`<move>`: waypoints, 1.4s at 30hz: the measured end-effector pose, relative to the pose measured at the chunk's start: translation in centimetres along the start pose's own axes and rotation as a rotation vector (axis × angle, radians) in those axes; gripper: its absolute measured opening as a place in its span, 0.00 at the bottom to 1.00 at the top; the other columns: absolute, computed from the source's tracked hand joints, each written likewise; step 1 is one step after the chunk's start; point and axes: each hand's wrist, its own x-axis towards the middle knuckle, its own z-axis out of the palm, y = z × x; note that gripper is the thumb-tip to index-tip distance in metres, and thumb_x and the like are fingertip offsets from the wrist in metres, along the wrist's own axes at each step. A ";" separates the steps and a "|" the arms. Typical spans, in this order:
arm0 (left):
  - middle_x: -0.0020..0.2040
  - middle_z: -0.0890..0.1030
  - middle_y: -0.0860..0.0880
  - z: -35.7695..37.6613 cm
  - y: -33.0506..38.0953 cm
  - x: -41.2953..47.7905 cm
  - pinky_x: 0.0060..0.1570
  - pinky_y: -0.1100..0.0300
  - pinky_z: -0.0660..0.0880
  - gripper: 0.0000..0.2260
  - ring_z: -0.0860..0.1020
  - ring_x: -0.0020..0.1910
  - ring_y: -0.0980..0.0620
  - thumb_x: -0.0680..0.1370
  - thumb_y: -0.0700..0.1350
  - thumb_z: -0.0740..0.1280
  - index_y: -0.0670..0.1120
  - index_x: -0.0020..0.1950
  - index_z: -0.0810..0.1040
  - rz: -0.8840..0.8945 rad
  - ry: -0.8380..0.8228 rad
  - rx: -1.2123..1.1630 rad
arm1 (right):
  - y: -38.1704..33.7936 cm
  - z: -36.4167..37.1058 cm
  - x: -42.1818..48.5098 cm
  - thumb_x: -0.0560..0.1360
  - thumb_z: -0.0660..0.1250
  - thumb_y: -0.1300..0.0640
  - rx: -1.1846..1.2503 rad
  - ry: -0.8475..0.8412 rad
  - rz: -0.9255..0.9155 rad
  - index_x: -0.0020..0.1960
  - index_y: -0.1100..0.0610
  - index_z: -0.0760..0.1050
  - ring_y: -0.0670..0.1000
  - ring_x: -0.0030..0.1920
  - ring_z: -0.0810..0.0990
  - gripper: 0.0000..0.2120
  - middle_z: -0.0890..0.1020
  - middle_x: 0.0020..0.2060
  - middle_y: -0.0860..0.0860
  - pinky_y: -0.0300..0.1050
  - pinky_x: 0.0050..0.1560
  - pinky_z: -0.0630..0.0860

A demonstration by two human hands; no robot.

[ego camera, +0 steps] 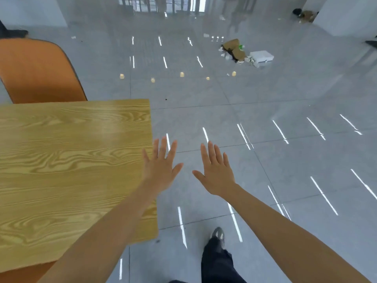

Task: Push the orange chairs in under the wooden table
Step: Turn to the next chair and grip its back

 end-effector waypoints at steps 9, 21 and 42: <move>0.77 0.35 0.45 -1.2 2.8 15.9 0.72 0.38 0.44 0.31 0.37 0.76 0.43 0.78 0.63 0.45 0.54 0.66 0.25 -0.293 0.035 0.018 | 9.4 -5.0 18.9 0.79 0.49 0.41 -0.039 -0.031 -0.271 0.73 0.54 0.29 0.56 0.75 0.34 0.36 0.34 0.74 0.55 0.54 0.73 0.37; 0.77 0.38 0.44 -3.6 -4.7 32.7 0.72 0.37 0.47 0.31 0.40 0.76 0.42 0.79 0.62 0.46 0.51 0.75 0.36 -0.659 -0.007 0.052 | 7.5 -8.9 45.5 0.79 0.50 0.41 -0.050 -0.096 -0.613 0.73 0.53 0.30 0.57 0.75 0.35 0.36 0.35 0.75 0.57 0.55 0.73 0.38; 0.77 0.38 0.46 -11.0 -34.1 60.4 0.72 0.40 0.45 0.31 0.39 0.76 0.44 0.79 0.62 0.48 0.52 0.75 0.36 -1.233 0.058 -0.064 | -19.3 -15.3 91.5 0.77 0.53 0.40 -0.152 -0.205 -1.190 0.73 0.51 0.29 0.56 0.75 0.35 0.39 0.33 0.74 0.54 0.55 0.73 0.37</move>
